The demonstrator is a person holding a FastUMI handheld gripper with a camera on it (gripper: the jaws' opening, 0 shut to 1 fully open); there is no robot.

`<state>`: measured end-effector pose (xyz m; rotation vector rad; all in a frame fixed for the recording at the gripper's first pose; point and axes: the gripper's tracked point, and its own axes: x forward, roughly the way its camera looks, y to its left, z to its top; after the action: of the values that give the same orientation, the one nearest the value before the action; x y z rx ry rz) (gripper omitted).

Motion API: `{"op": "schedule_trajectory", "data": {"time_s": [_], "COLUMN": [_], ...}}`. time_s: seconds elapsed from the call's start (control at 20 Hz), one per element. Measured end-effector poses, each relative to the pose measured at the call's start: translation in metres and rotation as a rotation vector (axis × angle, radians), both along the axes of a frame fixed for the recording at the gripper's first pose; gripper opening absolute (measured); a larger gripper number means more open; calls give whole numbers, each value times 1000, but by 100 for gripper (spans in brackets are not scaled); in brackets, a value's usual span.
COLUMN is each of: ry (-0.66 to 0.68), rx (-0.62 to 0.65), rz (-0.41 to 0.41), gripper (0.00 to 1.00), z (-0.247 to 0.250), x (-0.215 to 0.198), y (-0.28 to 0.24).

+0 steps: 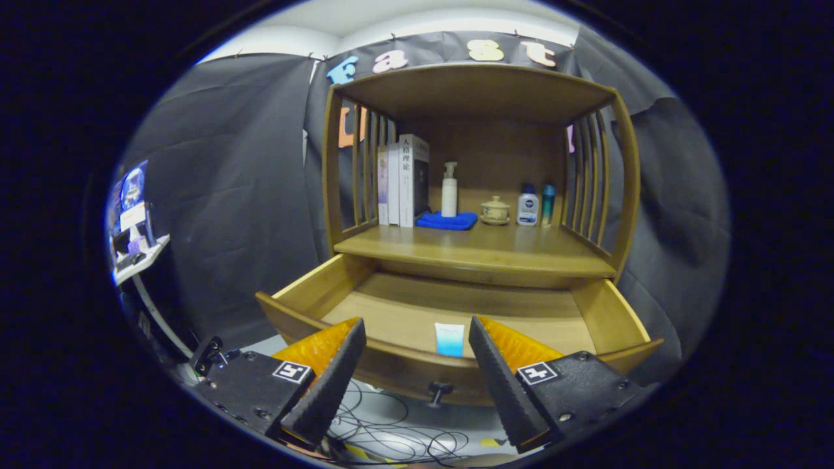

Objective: Pull open the drawer, take out the items inside it, and place them on the countertop above the cabinet.

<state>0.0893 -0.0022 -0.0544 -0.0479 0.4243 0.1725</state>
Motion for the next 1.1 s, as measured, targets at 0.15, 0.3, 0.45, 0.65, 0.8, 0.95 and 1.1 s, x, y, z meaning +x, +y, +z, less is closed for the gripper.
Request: {"op": "schedule_trajectory", "data": {"time_s": [0.15, 0.3, 0.45, 0.65, 0.8, 0.95, 1.1], "ry": [119, 244, 370, 583, 690, 755, 820], "rx": [40, 52, 14, -70, -84, -96, -97], "rz": [55, 43, 1, -51, -71, -115, -161], "gripper": [100, 100, 98, 97, 95, 95, 91], "z": [-1, -11, -30, -64, -87, -99, -110], "x": [20, 41, 59, 59, 66, 69, 70], "y": [6, -1, -11, -19, -21, -28, -34]}}
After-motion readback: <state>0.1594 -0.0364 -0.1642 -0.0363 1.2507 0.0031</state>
